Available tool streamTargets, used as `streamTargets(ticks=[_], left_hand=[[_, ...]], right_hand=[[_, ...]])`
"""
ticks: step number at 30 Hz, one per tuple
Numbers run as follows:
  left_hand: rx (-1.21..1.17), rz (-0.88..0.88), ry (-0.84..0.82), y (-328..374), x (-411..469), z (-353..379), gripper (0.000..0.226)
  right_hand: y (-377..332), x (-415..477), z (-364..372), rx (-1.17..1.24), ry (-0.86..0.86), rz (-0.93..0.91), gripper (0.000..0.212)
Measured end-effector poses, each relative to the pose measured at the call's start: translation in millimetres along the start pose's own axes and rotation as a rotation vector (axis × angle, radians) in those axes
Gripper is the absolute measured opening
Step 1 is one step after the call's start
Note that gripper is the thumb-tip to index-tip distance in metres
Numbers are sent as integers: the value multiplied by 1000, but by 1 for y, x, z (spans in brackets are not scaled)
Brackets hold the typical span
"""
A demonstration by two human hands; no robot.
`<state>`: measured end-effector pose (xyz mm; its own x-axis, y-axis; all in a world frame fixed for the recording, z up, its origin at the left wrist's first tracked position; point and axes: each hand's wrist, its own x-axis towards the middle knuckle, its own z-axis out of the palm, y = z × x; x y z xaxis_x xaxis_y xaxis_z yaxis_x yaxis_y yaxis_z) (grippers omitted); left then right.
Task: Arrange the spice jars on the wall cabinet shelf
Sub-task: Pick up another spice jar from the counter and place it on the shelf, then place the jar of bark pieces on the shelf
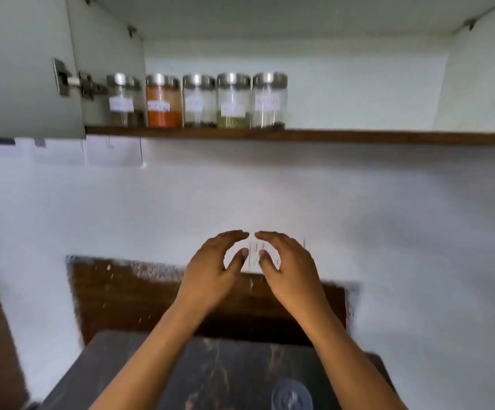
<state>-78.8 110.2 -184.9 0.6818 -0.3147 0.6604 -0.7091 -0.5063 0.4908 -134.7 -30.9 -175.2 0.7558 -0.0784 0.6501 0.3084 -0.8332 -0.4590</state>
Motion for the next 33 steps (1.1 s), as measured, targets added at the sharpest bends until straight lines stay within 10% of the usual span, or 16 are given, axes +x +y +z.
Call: streamTargets(ticks=[9, 14, 33], left_hand=[[5, -385, -439, -97, -183, 38, 37], [127, -463, -951, -138, -251, 45, 84], [-476, -253, -478, -83, -171, -45, 94]], right_hand=[[35, -166, 128, -32, -657, 237, 41], [36, -218, 180, -230, -1070, 243, 97], [-45, -155, 72, 329, -511, 398, 87]])
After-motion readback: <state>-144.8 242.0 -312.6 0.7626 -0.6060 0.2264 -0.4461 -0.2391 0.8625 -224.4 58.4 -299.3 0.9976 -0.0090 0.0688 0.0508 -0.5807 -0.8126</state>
